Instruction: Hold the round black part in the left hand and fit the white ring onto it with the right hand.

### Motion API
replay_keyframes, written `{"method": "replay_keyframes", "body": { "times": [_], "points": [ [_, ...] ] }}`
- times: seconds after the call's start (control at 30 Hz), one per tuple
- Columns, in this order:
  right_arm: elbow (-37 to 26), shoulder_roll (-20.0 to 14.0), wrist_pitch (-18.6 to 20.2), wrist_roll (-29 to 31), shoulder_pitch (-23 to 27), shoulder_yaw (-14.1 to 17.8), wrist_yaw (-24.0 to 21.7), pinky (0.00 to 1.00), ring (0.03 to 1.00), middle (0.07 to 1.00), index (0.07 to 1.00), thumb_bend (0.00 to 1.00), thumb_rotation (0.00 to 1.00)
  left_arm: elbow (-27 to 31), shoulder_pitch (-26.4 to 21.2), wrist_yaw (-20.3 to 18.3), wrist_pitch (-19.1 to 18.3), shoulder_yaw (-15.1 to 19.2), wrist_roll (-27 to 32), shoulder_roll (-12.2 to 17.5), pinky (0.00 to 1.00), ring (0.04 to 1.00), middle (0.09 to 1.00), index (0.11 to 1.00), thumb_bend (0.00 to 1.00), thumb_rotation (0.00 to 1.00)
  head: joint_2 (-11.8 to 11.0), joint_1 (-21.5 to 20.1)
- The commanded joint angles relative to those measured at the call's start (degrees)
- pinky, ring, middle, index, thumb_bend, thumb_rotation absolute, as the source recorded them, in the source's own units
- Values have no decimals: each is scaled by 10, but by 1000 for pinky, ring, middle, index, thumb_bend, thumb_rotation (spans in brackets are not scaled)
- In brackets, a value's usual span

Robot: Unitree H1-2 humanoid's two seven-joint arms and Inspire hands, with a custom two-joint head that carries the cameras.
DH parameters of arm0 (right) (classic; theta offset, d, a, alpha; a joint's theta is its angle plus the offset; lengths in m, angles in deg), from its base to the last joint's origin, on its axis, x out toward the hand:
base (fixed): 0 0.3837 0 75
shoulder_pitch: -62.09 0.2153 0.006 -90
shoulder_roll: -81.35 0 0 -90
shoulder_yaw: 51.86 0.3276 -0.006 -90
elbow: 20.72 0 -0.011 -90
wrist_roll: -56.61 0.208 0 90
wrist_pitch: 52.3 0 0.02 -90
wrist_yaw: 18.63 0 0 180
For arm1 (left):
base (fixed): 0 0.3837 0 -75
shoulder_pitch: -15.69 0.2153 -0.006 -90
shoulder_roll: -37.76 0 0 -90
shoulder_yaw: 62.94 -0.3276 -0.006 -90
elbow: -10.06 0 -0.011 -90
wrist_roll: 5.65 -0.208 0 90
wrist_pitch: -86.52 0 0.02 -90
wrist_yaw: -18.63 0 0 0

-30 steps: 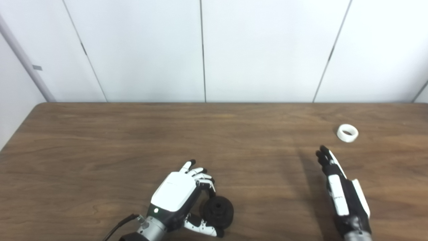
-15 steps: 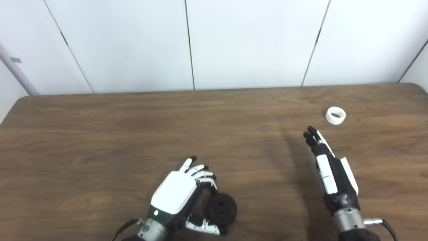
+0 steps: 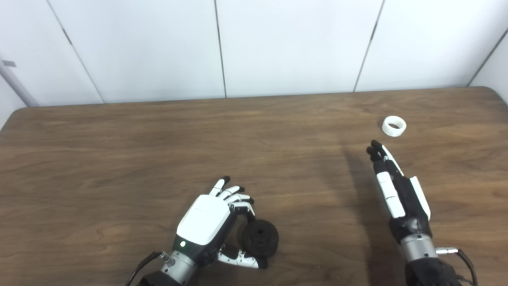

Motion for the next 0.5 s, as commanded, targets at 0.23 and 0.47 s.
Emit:
{"method": "replay_keyframes", "body": {
  "times": [0.23,0.47],
  "points": [
    [-34,-25,31,-15,49,28,7,992,957,924,907,549,778,-8,-4,-9,13,6,-7,11,1000,872,764,484,524,55,1,-22],
    [-15,-75,56,-102,96,28,18,851,882,887,841,659,544,-8,-2,-13,12,8,-15,13,1000,871,763,485,524,55,-3,-33]
  ]
}}
